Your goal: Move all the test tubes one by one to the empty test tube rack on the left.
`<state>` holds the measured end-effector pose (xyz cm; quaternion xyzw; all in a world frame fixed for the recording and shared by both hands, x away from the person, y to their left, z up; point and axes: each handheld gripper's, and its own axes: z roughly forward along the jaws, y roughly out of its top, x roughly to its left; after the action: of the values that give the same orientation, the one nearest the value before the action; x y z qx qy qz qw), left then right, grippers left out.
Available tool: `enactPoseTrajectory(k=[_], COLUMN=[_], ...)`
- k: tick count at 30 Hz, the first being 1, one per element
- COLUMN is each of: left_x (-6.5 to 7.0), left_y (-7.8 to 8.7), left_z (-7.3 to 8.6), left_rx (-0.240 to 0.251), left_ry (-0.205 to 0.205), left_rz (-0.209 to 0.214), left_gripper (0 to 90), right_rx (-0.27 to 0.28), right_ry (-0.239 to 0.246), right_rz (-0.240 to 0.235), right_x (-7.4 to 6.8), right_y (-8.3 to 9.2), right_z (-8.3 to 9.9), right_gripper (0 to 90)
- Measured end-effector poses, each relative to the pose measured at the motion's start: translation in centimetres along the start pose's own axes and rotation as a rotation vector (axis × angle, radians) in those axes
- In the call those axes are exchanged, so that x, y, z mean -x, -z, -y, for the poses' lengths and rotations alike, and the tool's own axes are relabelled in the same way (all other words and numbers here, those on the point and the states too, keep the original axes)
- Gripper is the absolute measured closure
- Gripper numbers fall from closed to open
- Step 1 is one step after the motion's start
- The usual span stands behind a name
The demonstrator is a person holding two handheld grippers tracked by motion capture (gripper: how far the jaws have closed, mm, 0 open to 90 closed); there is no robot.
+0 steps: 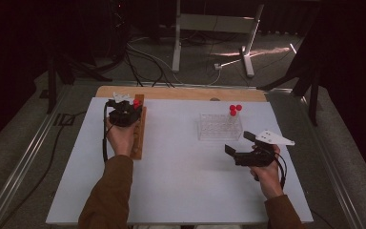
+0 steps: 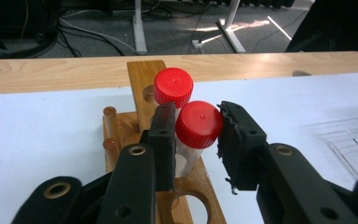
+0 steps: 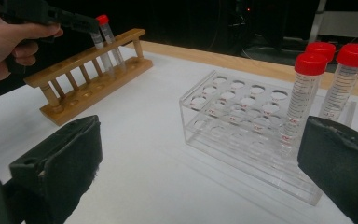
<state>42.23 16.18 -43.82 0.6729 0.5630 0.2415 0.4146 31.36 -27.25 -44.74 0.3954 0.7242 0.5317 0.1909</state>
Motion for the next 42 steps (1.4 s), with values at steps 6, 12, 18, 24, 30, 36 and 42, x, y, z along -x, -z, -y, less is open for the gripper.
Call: enactPoseTrajectory(k=[6, 12, 18, 24, 30, 36, 42], left_x=[0.1, -0.1, -0.3, -0.2, -0.2, -0.1, -0.3], left_y=[0.6, 2.2, 3.9, 5.7, 7.4, 9.2, 10.1], left_z=[-0.1, -0.4, -0.2, 0.8, 2.2, 3.8, 5.3], left_rx=[0.029, 0.07, 0.113, 0.149, 0.183, 0.202, 0.195], left_ry=[0.002, -0.001, 0.007, 0.015, -0.017, -0.049, -0.059], left_rz=[0.029, 0.054, 0.089, 0.134, 0.164, 0.173, 0.175], left_gripper=[43.6, 20.5, 12.2, 1.7, 0.5, 0.5, 0.5], right_rx=[0.005, 0.006, 0.003, 0.002, 0.007, 0.012, 0.01], right_ry=[0.0, -0.005, -0.01, -0.008, -0.009, -0.018, 0.003], right_rz=[0.003, 0.007, 0.014, 0.018, 0.021, 0.028, 0.033], right_x=[0.1, 0.2, 0.3, 0.3, 0.2, 0.4, 0.2], right_y=[0.1, 0.1, 0.1, 0.0, 0.1, 0.1, -0.3], right_z=[0.0, 0.0, 0.1, 0.2, 0.1, -0.1, -0.8], right_gripper=[0.0, 0.0, 0.0, 0.0, 0.0, 0.0, 0.0])
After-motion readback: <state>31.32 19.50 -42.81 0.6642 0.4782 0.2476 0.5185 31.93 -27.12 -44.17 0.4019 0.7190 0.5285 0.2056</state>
